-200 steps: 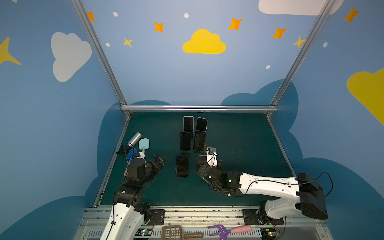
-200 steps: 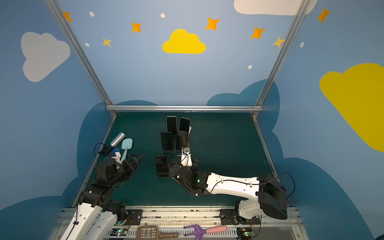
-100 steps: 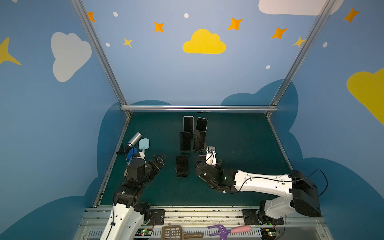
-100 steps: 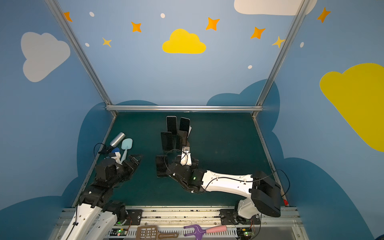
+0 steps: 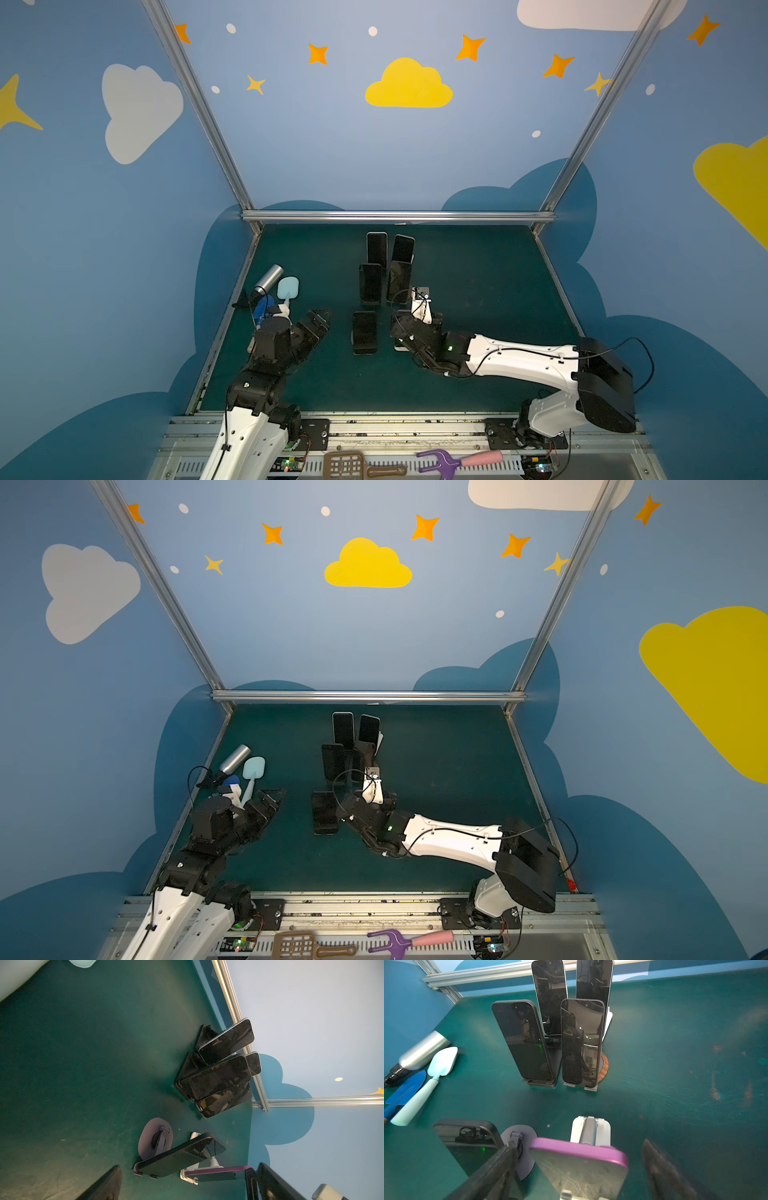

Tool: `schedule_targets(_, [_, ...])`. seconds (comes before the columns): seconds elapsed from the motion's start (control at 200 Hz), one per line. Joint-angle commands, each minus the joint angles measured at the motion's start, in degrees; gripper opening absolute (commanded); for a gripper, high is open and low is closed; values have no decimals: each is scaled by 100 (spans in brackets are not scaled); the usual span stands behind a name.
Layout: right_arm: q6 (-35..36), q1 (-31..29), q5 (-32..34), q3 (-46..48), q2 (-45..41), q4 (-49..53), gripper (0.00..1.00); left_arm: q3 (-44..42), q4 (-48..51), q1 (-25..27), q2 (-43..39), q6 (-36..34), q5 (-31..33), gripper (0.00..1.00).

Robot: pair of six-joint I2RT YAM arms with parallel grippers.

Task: Remove the phone from the phone stand
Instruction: 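Close the right gripper on the top edge of the pink-edged phone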

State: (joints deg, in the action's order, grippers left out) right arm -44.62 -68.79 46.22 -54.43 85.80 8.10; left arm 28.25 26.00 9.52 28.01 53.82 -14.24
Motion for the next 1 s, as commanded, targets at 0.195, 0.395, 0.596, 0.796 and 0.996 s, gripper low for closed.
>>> schedule_targets(0.195, [-100,40,4,-164,321,99,94,-11,2,24,-42,-47,75,100])
schedule_targets(0.395, [-69,28,1,-172,401,-35,94,-18,-15,24,-41,-39,66,100])
schedule_targets(0.596, [-143,41,46,-208,558,-100,92,-21,-7,24,-48,-30,85,100])
schedule_targets(0.796, [-91,33,51,-258,688,-256,89,-20,2,24,-59,-30,84,100])
schedule_targets(0.996, [-172,-20,220,-252,688,-198,85,-12,-7,35,-30,-30,94,100])
